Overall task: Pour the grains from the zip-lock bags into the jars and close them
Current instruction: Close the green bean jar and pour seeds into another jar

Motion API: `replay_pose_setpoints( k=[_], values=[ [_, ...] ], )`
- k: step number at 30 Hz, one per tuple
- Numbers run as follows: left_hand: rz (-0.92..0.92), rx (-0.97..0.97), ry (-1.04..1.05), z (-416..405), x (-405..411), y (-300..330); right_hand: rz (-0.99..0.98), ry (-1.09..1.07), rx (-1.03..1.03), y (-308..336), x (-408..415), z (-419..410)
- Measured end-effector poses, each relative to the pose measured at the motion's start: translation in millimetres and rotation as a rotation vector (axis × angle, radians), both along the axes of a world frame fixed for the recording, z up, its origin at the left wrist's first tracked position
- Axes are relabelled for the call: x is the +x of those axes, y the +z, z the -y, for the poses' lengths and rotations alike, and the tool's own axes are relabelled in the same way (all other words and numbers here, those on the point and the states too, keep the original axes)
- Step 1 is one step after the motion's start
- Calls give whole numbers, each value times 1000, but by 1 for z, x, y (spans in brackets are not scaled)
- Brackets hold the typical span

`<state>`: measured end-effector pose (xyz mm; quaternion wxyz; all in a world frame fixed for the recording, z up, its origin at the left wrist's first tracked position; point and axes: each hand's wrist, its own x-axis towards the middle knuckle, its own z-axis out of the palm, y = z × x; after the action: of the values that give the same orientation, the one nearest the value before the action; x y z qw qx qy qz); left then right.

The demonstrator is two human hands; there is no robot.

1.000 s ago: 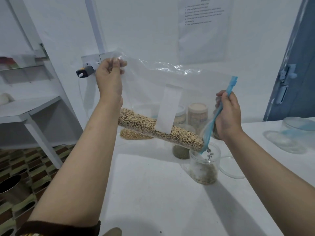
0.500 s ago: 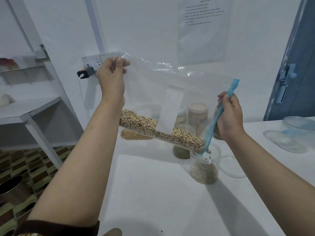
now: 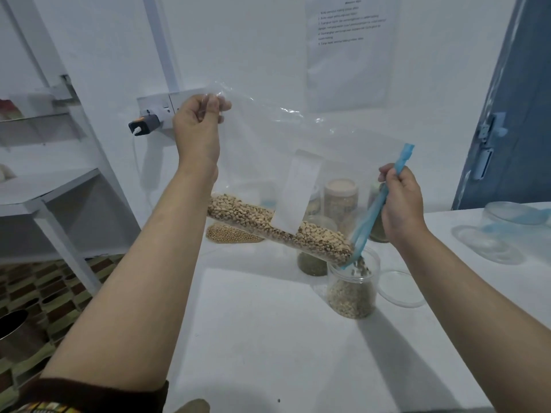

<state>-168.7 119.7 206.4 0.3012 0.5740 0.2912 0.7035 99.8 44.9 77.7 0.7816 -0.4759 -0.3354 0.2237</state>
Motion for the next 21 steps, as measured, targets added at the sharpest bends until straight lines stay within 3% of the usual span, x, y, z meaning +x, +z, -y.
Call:
replay_pose_setpoints(
  k=[21],
  values=[
    [-27,3,-5,5,5,5,16,-87,-24,15,-10,22]
  ],
)
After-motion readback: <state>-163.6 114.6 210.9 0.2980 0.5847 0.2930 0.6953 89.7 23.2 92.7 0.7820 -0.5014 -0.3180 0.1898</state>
